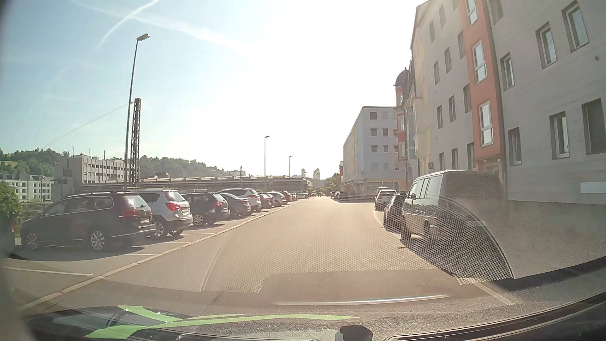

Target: Follow the waypoints while adhering to traffic rules and regulations

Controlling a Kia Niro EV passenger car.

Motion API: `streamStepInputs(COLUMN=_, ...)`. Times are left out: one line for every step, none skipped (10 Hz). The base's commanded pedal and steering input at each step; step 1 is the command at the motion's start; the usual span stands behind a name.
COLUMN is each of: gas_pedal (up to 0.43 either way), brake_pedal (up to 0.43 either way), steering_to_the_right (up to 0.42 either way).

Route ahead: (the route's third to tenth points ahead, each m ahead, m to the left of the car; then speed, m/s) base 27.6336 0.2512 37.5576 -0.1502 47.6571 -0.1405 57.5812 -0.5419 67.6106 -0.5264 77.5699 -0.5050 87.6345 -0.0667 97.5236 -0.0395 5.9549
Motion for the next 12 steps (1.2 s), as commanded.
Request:
streamStepInputs(gas_pedal=0.110, brake_pedal=0.000, steering_to_the_right=0.007)
streamStepInputs(gas_pedal=0.098, brake_pedal=0.000, steering_to_the_right=0.007)
streamStepInputs(gas_pedal=0.098, brake_pedal=0.000, steering_to_the_right=0.007)
streamStepInputs(gas_pedal=0.079, brake_pedal=0.000, steering_to_the_right=0.008)
streamStepInputs(gas_pedal=0.020, brake_pedal=0.000, steering_to_the_right=0.008)
streamStepInputs(gas_pedal=0.008, brake_pedal=0.000, steering_to_the_right=0.008)
streamStepInputs(gas_pedal=0.008, brake_pedal=0.000, steering_to_the_right=0.008)
streamStepInputs(gas_pedal=0.008, brake_pedal=0.000, steering_to_the_right=0.008)
streamStepInputs(gas_pedal=0.000, brake_pedal=0.000, steering_to_the_right=0.008)
streamStepInputs(gas_pedal=0.000, brake_pedal=0.000, steering_to_the_right=0.008)
streamStepInputs(gas_pedal=0.000, brake_pedal=0.000, steering_to_the_right=0.008)
streamStepInputs(gas_pedal=0.000, brake_pedal=0.000, steering_to_the_right=0.008)
